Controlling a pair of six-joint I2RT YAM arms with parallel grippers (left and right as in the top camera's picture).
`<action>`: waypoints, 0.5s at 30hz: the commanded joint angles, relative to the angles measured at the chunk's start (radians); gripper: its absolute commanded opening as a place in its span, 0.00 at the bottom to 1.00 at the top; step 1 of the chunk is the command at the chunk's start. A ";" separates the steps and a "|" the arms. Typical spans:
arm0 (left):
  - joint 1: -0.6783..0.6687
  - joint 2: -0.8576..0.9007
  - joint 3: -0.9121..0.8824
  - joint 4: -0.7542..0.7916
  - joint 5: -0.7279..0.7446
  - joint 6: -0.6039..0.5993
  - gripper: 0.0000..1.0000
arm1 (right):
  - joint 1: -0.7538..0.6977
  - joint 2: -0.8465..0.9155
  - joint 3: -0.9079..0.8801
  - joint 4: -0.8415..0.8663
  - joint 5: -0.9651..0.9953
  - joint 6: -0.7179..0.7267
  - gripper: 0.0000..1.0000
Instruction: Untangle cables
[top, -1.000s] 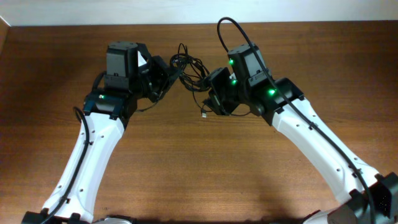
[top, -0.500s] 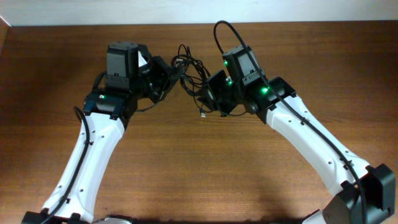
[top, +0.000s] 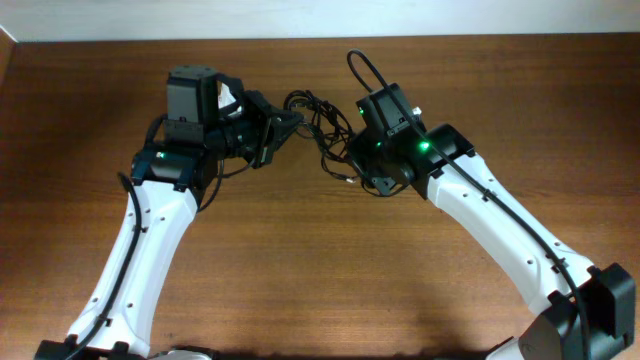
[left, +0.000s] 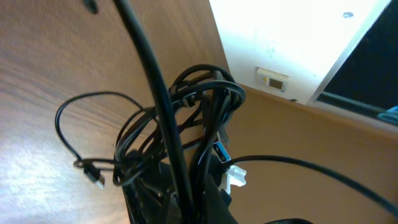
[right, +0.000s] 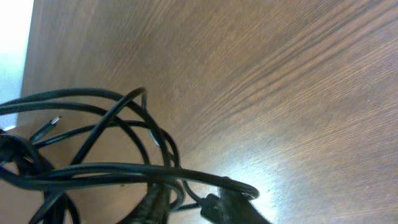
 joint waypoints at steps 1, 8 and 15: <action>0.010 -0.012 0.019 0.013 0.045 -0.158 0.00 | 0.002 0.008 -0.003 -0.011 0.115 -0.089 0.34; 0.009 -0.012 0.019 0.012 -0.055 -0.135 0.00 | -0.037 -0.014 -0.003 -0.008 0.019 -0.195 0.50; 0.008 -0.012 0.019 0.012 -0.075 -0.092 0.01 | -0.112 -0.066 -0.003 0.049 -0.265 -0.194 0.50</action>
